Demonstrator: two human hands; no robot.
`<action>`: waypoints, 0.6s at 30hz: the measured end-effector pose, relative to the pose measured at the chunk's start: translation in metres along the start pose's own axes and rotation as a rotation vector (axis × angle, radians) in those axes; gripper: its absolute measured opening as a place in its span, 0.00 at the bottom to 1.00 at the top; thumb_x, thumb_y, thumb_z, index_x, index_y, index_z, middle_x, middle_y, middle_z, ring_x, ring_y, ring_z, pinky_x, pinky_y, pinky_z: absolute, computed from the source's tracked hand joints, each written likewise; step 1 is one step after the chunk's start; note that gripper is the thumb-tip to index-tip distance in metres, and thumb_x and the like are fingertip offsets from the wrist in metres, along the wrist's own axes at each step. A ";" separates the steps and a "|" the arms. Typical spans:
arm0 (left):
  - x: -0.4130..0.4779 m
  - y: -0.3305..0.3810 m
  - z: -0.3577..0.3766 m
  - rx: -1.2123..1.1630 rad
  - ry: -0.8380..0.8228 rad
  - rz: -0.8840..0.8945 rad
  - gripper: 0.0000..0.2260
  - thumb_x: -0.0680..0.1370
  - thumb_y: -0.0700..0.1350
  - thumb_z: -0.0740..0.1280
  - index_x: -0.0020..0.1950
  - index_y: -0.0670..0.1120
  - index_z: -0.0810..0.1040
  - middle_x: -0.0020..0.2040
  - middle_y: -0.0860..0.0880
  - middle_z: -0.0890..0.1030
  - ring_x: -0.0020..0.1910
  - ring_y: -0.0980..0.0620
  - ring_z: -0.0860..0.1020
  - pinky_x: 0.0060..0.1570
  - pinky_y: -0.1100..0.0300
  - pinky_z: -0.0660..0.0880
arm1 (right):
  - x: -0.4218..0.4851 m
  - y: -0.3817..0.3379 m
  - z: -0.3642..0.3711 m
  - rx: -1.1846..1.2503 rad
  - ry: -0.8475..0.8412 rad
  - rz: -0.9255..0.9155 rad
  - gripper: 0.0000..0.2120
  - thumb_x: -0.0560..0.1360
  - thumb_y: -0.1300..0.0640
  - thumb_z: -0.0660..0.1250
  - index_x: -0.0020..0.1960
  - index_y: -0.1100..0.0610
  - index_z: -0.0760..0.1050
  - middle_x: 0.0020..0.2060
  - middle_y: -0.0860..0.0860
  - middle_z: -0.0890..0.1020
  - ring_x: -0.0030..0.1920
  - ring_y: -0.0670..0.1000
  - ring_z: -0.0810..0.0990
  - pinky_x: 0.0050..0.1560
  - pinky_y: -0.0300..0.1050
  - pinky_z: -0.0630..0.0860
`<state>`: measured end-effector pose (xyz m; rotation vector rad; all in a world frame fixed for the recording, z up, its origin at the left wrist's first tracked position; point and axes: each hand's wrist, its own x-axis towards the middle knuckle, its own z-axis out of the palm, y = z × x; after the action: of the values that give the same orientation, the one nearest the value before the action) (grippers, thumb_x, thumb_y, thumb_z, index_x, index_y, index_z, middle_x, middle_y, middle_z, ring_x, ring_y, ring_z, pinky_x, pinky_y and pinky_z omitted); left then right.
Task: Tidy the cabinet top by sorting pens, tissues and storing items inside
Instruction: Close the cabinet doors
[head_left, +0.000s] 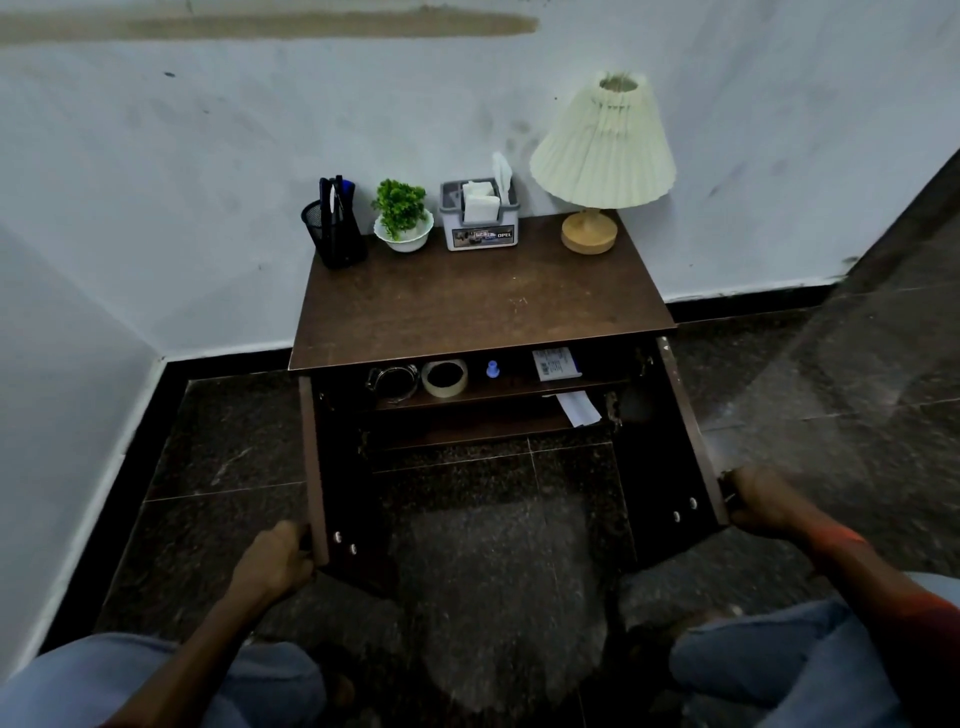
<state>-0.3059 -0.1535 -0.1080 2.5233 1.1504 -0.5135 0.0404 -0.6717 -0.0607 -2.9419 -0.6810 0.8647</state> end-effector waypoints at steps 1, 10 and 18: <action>-0.004 0.007 -0.002 -0.014 0.002 0.009 0.12 0.71 0.48 0.70 0.54 0.48 0.79 0.47 0.46 0.84 0.46 0.46 0.82 0.46 0.54 0.80 | -0.002 -0.004 0.000 0.015 -0.027 -0.004 0.11 0.67 0.60 0.71 0.49 0.54 0.83 0.42 0.48 0.84 0.47 0.48 0.84 0.44 0.36 0.75; -0.024 0.063 -0.008 -0.110 -0.009 0.052 0.12 0.75 0.50 0.67 0.56 0.49 0.81 0.48 0.47 0.83 0.44 0.48 0.82 0.37 0.58 0.74 | -0.007 -0.053 -0.001 0.052 0.002 -0.120 0.10 0.71 0.59 0.71 0.52 0.56 0.83 0.49 0.51 0.86 0.49 0.49 0.84 0.33 0.25 0.68; -0.024 0.103 -0.004 -0.184 0.069 0.151 0.12 0.75 0.55 0.69 0.55 0.54 0.83 0.49 0.47 0.86 0.49 0.45 0.83 0.44 0.53 0.80 | 0.009 -0.090 0.007 0.101 -0.005 -0.199 0.11 0.70 0.48 0.72 0.48 0.54 0.84 0.45 0.50 0.86 0.46 0.50 0.85 0.46 0.42 0.77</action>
<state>-0.2404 -0.2313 -0.0795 2.4593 0.9714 -0.2715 0.0073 -0.5873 -0.0608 -2.7261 -0.8843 0.8615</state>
